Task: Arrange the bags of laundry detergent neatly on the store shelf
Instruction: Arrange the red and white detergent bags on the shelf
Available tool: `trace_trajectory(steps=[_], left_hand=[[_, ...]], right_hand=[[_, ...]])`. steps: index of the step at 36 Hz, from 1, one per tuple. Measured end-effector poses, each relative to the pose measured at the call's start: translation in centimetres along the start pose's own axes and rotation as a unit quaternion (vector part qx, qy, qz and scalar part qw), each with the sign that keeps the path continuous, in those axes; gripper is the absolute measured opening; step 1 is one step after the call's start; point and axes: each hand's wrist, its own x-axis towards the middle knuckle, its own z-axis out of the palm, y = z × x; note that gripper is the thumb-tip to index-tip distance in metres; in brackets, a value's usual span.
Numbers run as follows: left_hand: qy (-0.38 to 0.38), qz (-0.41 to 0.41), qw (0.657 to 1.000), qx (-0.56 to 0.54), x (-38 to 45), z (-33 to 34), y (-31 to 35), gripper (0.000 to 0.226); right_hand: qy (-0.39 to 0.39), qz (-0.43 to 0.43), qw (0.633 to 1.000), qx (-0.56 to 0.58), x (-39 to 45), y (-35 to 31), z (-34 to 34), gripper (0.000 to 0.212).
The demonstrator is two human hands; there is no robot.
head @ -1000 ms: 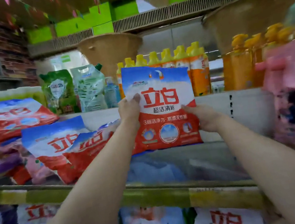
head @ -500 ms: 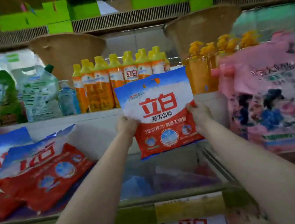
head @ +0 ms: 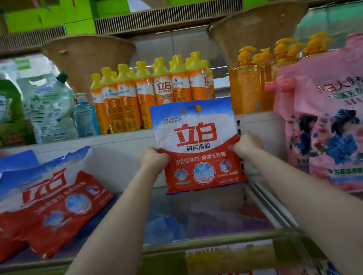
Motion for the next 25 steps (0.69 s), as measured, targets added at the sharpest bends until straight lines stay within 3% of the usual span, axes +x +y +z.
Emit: trace_trajectory(steps=[2,5,8,11,14,20,25], left_hand=[[0.000,0.000,1.000,0.009,-0.3,-0.1,0.0,0.023],[0.012,0.017,0.999,0.031,-1.0,-0.5,0.0,0.013],[0.035,0.057,0.987,0.143,-2.1,-1.4,-0.5,0.023],[0.044,0.082,0.949,0.302,-3.7,-3.1,-1.4,0.027],[0.052,0.088,0.915,0.391,-5.0,-5.2,-2.2,0.032],[0.104,0.053,0.887,0.447,-8.0,-10.9,-3.9,0.038],[0.169,-0.029,0.856,0.488,-10.6,-15.8,-6.0,0.040]], right_hand=[[0.043,-0.013,0.999,-0.014,-0.6,-0.2,-0.1,0.046],[0.056,-0.116,0.989,-0.080,-1.6,-0.9,0.1,0.040],[-0.017,-0.204,0.964,-0.169,-3.0,-2.0,0.6,0.033],[-0.087,-0.267,0.927,-0.249,-4.7,-3.3,1.4,0.039],[-0.126,-0.335,0.880,-0.312,-6.3,-4.8,2.6,0.048],[-0.130,-0.446,0.806,-0.367,-9.9,-8.0,5.9,0.054],[-0.153,-0.490,0.783,-0.352,-13.5,-10.5,8.4,0.057]])
